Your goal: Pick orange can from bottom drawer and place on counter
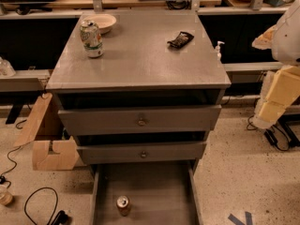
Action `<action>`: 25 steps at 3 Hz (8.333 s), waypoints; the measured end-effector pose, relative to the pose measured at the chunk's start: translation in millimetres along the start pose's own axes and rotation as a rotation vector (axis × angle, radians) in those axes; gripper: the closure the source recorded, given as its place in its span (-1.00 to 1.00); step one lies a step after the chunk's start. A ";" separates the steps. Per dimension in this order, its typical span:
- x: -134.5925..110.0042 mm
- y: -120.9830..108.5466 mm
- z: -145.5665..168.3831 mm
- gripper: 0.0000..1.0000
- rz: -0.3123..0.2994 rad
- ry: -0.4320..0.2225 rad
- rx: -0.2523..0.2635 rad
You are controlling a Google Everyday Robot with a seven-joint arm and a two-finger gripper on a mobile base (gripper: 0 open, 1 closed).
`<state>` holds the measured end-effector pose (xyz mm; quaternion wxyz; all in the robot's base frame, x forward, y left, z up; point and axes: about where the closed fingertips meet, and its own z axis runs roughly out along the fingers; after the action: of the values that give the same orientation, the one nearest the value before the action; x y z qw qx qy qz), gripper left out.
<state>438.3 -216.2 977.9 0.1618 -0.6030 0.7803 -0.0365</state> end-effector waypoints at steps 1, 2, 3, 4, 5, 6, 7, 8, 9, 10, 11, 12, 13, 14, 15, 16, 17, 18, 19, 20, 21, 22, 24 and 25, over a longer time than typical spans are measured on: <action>0.5 0.1 1.0 -1.00 0.003 -0.006 0.000; 5.4 1.3 9.3 -1.00 0.028 -0.059 -0.001; 29.2 14.4 70.9 -1.00 0.064 -0.191 -0.070; 52.5 20.3 146.2 -1.00 0.124 -0.413 -0.094; 55.8 13.1 190.6 -1.00 0.125 -0.635 -0.077; 59.0 18.5 212.5 -1.00 0.045 -0.680 -0.099; 58.4 19.1 213.7 -1.00 0.040 -0.677 -0.103; 52.4 25.9 232.6 -1.00 0.036 -0.706 -0.111; 34.6 56.8 284.2 -1.00 0.029 -0.836 -0.143; 6.2 90.8 344.6 -1.00 -0.026 -0.945 -0.165; -20.8 118.7 401.6 -1.00 -0.063 -0.999 -0.198; -33.8 142.2 444.3 -1.00 -0.071 -0.966 -0.243; -35.8 141.9 446.9 -1.00 -0.071 -0.961 -0.240; -44.6 144.5 459.9 -1.00 -0.082 -0.980 -0.255; -73.3 154.3 519.8 -1.00 -0.112 -1.004 -0.293; -101.9 177.2 582.8 -1.00 -0.127 -1.047 -0.330; -129.4 205.8 644.4 -1.00 -0.159 -1.079 -0.348; -143.8 222.4 676.7 -1.00 -0.177 -1.096 -0.356; -154.8 233.1 715.7 -1.00 -0.175 -1.085 -0.356; -159.0 238.5 734.9 -1.00 -0.171 -1.068 -0.353; -165.2 243.2 755.5 -1.00 -0.166 -1.052 -0.354; -169.2 244.6 773.4 -1.00 -0.157 -1.033 -0.360; -170.9 245.9 806.3 -1.00 -0.110 -1.013 -0.392; -170.7 246.4 816.7 -0.71 -0.084 -1.014 -0.408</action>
Offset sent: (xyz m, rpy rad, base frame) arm 0.0014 -0.0092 -0.0266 0.1375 -0.0053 -0.0244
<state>489.2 125.8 179.6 0.3960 -0.5949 0.5708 0.4043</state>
